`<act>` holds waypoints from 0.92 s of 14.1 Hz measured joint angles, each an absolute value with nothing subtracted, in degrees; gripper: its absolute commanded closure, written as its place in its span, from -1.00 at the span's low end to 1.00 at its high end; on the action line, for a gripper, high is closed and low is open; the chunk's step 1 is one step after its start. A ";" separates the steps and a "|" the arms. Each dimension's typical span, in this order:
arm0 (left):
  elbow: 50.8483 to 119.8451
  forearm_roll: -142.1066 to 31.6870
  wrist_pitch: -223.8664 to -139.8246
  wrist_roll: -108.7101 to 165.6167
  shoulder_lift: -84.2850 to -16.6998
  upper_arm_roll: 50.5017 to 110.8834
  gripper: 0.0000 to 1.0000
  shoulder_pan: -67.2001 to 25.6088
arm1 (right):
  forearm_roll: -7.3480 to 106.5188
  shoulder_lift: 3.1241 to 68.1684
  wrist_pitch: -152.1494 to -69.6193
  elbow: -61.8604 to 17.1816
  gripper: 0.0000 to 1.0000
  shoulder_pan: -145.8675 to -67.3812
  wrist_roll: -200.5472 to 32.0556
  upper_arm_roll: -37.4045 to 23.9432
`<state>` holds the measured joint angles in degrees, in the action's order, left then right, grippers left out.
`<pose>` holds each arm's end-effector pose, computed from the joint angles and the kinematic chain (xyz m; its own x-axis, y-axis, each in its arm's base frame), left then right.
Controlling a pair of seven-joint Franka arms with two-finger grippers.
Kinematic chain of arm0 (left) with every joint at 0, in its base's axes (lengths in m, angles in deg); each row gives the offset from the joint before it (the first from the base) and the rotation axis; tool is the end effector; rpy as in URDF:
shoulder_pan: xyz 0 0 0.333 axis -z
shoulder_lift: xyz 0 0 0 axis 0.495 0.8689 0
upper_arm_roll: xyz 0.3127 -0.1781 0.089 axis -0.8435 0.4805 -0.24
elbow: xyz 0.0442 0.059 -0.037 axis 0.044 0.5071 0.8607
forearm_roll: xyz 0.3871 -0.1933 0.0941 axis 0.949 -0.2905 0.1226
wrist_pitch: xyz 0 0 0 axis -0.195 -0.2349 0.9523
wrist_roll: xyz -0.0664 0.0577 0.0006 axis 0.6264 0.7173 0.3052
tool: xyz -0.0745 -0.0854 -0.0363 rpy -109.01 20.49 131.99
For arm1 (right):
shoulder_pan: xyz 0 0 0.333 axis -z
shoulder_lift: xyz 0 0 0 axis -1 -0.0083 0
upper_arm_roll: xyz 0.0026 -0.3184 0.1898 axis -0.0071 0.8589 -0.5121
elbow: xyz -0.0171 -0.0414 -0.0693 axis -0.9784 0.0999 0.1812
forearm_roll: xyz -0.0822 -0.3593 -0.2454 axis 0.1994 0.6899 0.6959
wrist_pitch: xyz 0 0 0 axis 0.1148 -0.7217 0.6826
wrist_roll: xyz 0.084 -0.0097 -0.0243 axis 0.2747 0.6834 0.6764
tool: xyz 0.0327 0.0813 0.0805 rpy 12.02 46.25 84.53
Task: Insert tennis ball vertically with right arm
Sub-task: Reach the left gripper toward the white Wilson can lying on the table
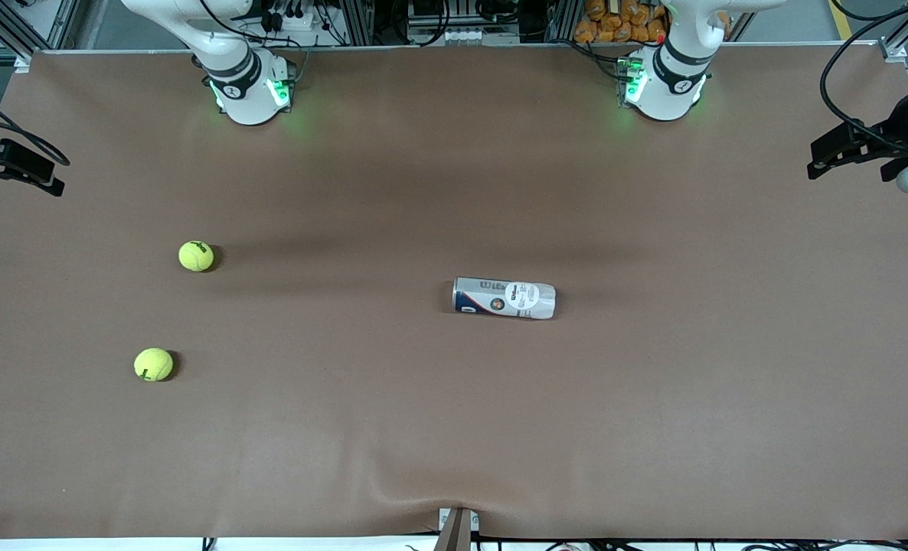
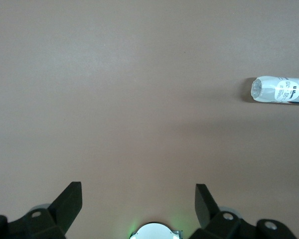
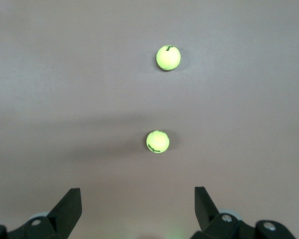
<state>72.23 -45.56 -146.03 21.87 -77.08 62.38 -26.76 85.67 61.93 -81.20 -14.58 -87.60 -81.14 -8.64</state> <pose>0.5813 -0.0272 0.6965 0.9959 -0.0498 -0.0761 -0.0508 -0.9986 -0.0113 0.5771 -0.0544 0.6799 0.9972 -0.0603 -0.0447 -0.0612 -0.9979 -0.0192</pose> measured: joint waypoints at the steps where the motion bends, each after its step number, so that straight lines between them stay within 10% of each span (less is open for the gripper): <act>1: 72.23 -45.56 -146.03 21.87 -77.08 62.38 -1.00 -26.76 | 85.67 61.92 -81.20 -14.58 -1.00 -87.60 -81.14 -8.64; 13: 72.37 -45.60 -146.01 20.82 -76.07 63.89 -1.00 -25.24 | 85.67 61.89 -81.20 -14.54 -1.00 -87.61 -81.14 -8.65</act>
<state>72.37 -45.60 -146.01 20.82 -76.07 63.89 -25.24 85.67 61.89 -81.20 -14.54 -87.61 -81.14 -8.65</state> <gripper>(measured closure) 0.000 0.000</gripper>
